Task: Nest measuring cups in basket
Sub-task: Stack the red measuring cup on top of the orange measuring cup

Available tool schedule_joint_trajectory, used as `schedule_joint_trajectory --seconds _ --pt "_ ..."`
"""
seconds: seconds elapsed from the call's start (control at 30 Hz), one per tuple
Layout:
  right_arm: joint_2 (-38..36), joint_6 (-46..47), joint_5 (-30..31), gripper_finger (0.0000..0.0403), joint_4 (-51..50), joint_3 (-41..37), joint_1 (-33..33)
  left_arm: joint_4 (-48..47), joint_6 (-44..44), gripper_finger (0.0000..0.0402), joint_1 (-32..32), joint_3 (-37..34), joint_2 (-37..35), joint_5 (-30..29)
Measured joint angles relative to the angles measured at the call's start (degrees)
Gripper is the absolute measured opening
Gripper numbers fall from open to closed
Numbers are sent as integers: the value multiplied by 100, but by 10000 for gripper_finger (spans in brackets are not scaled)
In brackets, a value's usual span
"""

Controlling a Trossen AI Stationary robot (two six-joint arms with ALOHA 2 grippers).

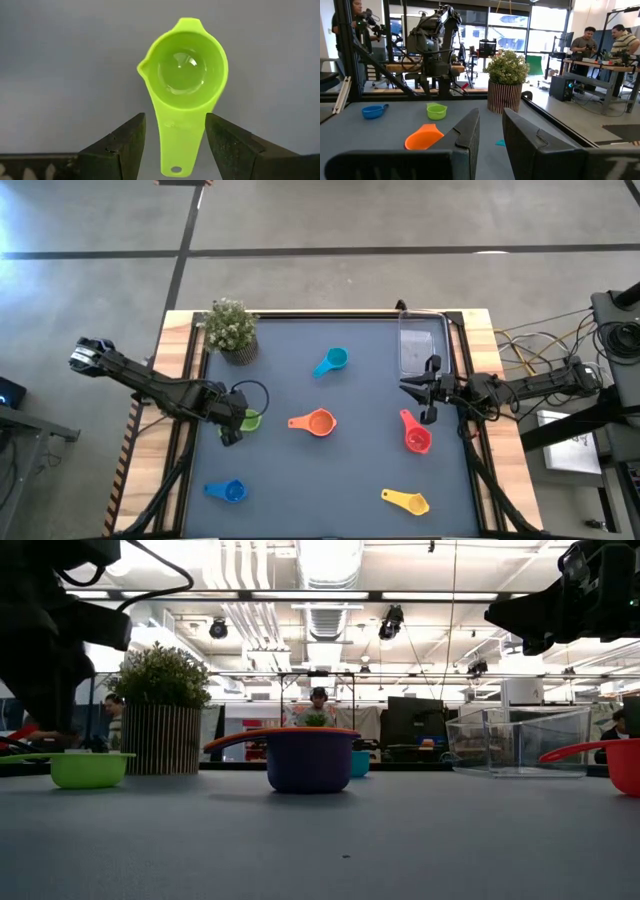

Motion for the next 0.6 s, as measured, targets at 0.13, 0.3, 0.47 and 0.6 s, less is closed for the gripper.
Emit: schedule_joint_trajectory --seconds 0.13,0.3,0.47,0.6 --pt "0 1 -2 73 0 -2 2 44 -18 190 -36 -2 2 94" --pt "0 1 -1 73 1 0 1 70 -38 200 -98 -2 2 164" --pt "-1 1 -1 73 0 0 1 92 -214 231 -120 -4 4 163" --pt "0 1 -1 73 0 0 0 92 -276 266 -120 -7 4 163"
